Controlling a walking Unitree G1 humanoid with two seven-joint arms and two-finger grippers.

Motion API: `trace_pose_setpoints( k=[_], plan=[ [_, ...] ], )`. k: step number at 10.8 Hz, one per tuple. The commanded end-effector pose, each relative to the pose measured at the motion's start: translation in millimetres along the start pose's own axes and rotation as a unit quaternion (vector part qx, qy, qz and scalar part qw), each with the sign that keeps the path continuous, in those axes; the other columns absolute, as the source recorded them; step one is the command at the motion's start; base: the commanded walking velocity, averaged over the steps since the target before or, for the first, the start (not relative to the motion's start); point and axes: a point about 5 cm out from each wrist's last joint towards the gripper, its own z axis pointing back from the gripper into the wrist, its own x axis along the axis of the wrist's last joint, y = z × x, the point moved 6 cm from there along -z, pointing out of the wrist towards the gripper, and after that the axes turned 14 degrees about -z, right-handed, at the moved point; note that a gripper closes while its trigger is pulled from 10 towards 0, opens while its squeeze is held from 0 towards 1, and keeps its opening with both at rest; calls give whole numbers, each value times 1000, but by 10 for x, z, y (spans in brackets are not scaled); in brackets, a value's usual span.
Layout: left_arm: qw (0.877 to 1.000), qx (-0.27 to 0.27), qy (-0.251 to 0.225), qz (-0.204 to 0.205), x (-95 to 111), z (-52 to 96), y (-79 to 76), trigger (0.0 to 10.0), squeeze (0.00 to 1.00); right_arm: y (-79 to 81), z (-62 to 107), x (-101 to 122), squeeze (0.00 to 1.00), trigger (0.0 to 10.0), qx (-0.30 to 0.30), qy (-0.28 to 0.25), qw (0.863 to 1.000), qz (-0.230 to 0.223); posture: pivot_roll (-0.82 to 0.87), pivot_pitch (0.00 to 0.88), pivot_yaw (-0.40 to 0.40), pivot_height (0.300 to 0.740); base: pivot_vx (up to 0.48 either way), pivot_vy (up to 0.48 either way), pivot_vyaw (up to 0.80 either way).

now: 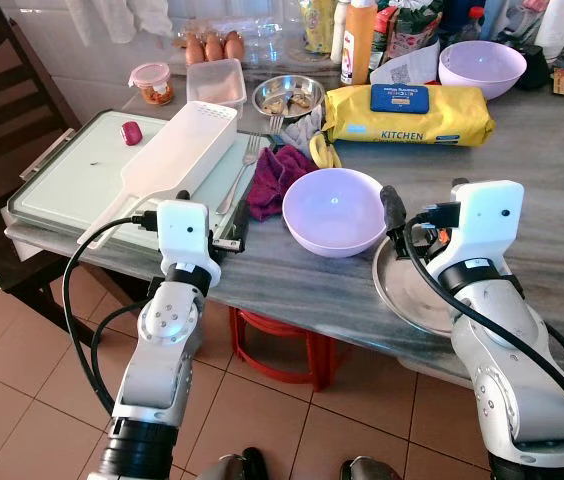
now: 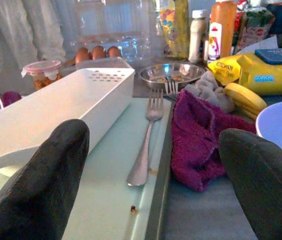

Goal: Setting the table

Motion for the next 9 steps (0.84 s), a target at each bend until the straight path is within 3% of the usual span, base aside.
trace_pose_setpoints(
  k=[1, 5, 9],
  plan=[
    [1000, -1, 10, -8, -57, 0, 3, 10000, 0, 15, 11, -36, 0, 10000, 4, 3, 1000, -9, -241, 151, 70, 740, 0, 0, 0],
    [1000, -9, 14, -10, -78, -14, -39, 10000, 0, -38, 15, -94, 0, 10000, -1, 14, 1000, -13, -242, 143, 70, 740, 0, 0, 0],
    [1000, -14, 16, -17, -85, -28, -41, 10000, 0, -41, 17, -128, 0, 10000, 1, 19, 1000, -20, -238, 138, 71, 740, -275, 0, 0]
  ],
)
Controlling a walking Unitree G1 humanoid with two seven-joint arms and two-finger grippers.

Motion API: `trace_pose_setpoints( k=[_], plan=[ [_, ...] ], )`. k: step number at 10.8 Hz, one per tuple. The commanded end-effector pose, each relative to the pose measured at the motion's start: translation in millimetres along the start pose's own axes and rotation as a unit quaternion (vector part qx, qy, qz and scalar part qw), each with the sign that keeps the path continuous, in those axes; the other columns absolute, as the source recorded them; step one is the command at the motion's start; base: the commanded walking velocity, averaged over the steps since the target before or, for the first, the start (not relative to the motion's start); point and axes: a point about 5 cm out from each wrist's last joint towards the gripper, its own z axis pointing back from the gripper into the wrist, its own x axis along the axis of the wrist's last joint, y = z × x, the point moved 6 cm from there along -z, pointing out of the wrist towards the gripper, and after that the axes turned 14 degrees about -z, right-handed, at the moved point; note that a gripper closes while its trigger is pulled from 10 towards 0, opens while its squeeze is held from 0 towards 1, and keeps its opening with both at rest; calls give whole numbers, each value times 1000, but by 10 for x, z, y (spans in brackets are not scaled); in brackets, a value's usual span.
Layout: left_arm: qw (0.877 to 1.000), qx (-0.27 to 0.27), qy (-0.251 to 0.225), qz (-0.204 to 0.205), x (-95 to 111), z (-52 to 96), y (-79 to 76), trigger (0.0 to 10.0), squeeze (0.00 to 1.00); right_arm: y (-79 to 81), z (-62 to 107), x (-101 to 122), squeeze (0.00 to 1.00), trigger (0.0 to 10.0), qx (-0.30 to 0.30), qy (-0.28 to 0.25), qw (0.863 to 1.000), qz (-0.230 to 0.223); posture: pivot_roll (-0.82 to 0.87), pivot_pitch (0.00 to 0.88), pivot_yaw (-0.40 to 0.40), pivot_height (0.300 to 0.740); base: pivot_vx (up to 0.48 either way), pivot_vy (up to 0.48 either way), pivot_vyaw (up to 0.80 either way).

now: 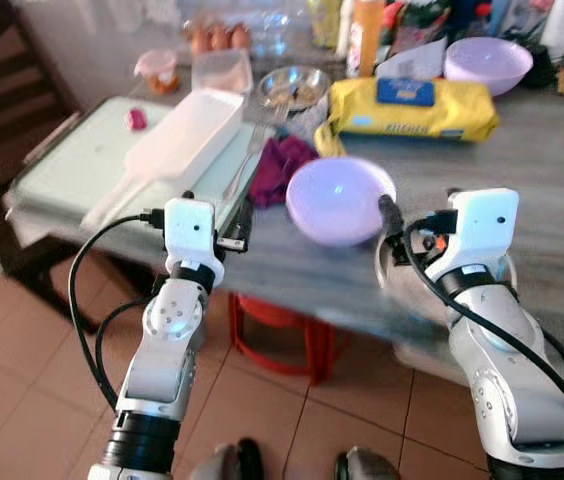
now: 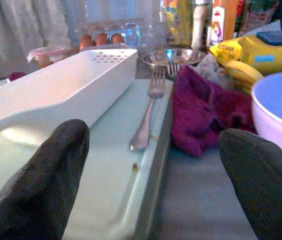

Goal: Setting the table

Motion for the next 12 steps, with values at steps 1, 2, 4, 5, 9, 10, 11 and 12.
trace_pose_setpoints(
  k=[1, 2, 4, 5, 9, 10, 11, 12],
  plan=[
    [1000, -6, 8, -6, -42, 6, -8, 10000, 0, -23, 15, -17, 0, 10000, -3, 0, 1000, -5, -236, 131, 71, 740, -315, 0, 0],
    [1000, -7, 8, -7, -43, 7, -11, 10000, 0, -27, 8, -21, 0, 10000, -3, 1, 1000, -4, -233, 124, 73, 740, -326, 0, 0],
    [1000, -12, 7, -10, -47, 9, -25, 10000, 0, -25, 0, -30, 0, 10000, -1, 1, 1000, -1, -232, 114, 75, 740, -326, 0, 0],
    [1000, -15, 7, -13, -50, 6, -30, 10000, 0, -27, 1, -42, 0, 10000, 0, 3, 1000, -2, -232, 110, 78, 740, -326, 0, 0],
    [999, -29, 6, -21, -68, -8, -63, 10000, 0, -152, 3, -85, 0, 10000, -7, 15, 1000, -25, -227, 84, 98, 740, -321, 0, 0],
    [999, -30, 6, -25, -70, -10, -60, 10000, 0, -169, 11, -113, 0, 10000, -1, 24, 1000, 0, -222, 84, 103, 740, -319, 0, 0],
    [999, -29, 8, -31, -99, 0, -23, 10000, 0, -233, 31, -143, 0, 10000, -12, 27, 999, 20, -216, 85, 107, 740, -307, 0, 0],
    [999, -18, 20, -44, -195, 56, 98, 10000, 0, -285, 76, -213, 0, 10000, -12, 35, 999, 28, -206, 85, 112, 740, -274, 0, 0]
  ],
)
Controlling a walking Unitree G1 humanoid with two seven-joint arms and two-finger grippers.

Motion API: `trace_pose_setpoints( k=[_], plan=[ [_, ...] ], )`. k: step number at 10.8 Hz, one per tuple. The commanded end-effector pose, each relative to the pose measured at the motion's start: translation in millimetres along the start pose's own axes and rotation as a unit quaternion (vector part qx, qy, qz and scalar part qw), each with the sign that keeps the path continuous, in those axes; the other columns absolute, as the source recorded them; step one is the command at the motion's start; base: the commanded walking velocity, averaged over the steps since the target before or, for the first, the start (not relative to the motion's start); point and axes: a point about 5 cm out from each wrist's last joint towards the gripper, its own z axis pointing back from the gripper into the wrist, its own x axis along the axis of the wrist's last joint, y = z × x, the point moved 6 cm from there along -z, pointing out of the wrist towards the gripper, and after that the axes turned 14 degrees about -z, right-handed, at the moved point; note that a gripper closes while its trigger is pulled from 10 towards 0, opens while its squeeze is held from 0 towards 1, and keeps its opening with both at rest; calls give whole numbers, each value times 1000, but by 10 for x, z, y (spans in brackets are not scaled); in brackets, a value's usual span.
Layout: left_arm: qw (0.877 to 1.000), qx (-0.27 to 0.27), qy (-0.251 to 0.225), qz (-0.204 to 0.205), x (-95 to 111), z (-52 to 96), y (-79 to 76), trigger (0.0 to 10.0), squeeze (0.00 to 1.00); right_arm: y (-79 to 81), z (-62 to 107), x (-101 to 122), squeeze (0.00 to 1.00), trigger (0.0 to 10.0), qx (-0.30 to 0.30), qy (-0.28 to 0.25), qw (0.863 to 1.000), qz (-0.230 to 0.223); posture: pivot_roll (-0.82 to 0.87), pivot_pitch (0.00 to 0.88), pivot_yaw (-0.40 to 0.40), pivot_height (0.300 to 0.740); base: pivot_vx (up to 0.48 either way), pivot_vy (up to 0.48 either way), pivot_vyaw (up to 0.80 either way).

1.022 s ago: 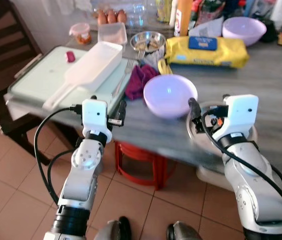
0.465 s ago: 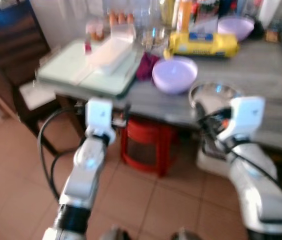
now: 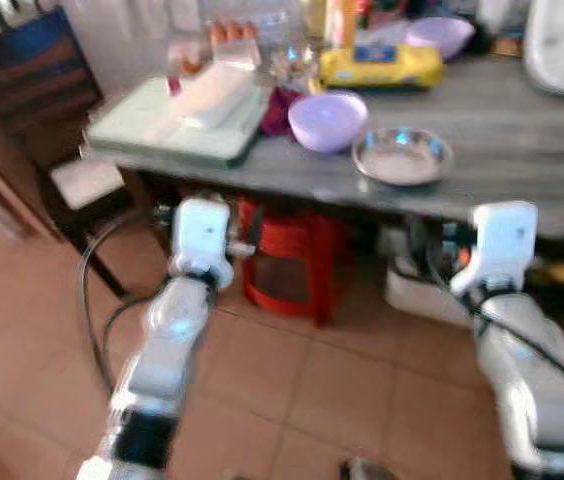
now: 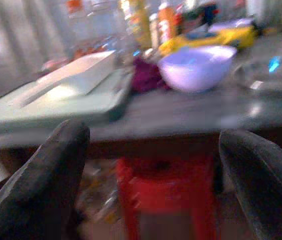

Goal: Setting the table

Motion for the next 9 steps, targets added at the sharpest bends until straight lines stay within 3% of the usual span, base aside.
trace_pose_setpoints(
  k=[1, 2, 5, 8, 9],
  plan=[
    [1000, 14, 8, -13, -90, 70, 112, 10000, 0, 38, 26, -18, 0, 10000, 14, -3, 1000, 14, -198, 82, 113, 740, 0, 0, 0],
    [999, 35, 26, -32, -252, 210, 247, 10000, 0, -29, 121, -137, 0, 10000, -2, -3, 1000, 13, -184, 83, 111, 740, 0, 0, 0],
    [997, 29, 60, -39, -557, 523, 345, 10000, 0, -94, 471, -551, 0, 10000, -15, 63, 998, -11, -166, 69, 120, 740, 0, 0, 0],
    [994, 55, 84, -39, -703, 656, 419, 10000, 0, -233, 496, -494, 0, 10000, -76, 30, 996, -47, -171, 82, 87, 740, 0, 0, 0],
    [995, 40, 84, -33, -689, 623, 322, 10000, 0, -185, 434, -345, 0, 10000, -67, 4, 997, -25, -185, 95, 82, 740, 0, 0, 0]
  ],
)
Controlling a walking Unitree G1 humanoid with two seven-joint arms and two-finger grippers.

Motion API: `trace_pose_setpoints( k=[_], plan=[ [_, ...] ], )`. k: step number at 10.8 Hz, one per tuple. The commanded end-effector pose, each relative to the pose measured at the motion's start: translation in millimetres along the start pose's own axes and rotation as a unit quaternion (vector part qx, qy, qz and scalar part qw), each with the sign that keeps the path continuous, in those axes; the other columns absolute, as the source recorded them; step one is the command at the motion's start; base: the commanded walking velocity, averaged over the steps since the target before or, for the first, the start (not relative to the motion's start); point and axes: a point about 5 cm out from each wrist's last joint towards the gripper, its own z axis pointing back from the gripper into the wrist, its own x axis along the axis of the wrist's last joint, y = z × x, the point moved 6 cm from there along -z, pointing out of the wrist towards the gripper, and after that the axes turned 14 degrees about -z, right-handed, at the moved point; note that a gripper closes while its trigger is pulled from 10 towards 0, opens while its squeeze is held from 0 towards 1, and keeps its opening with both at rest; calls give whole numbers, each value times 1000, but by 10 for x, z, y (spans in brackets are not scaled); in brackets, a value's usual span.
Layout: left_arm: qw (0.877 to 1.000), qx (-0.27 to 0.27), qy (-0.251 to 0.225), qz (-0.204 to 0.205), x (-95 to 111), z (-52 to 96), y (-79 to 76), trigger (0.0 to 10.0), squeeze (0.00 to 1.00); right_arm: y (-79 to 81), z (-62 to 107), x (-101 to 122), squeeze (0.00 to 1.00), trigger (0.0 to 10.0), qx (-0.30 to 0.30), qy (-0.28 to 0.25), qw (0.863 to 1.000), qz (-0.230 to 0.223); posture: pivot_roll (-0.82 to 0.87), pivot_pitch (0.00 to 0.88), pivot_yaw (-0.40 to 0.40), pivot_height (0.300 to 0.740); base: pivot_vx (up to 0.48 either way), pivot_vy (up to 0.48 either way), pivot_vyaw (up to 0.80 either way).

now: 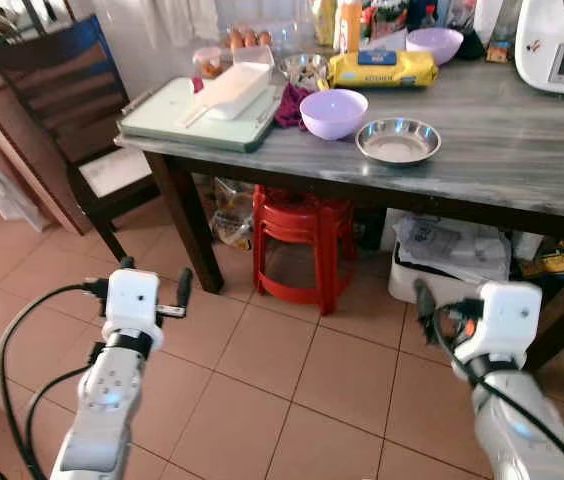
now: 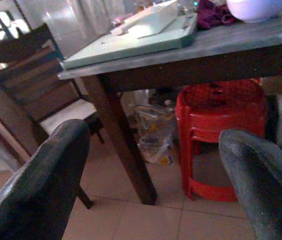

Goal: Setting the table

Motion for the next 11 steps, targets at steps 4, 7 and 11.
trace_pose_setpoints(
  k=[4, 7, 11],
  plan=[
    [1000, 5, 9, 8, -16, 20, -59, 10000, 0, 219, -33, 92, 0, 10000, 33, -11, 999, -13, -190, 121, 57, 740, 0, 0, -197],
    [1000, 4, -5, 19, 102, -78, -66, 10000, 0, 252, -91, 112, 0, 10000, 37, -8, 999, -16, -189, 130, 51, 740, 0, 0, -781],
    [1000, -1, -17, 19, 185, -171, -61, 10000, 0, 218, -107, 141, 0, 10000, 22, -11, 1000, -11, -199, 139, 64, 740, 0, 0, -781]
  ],
)
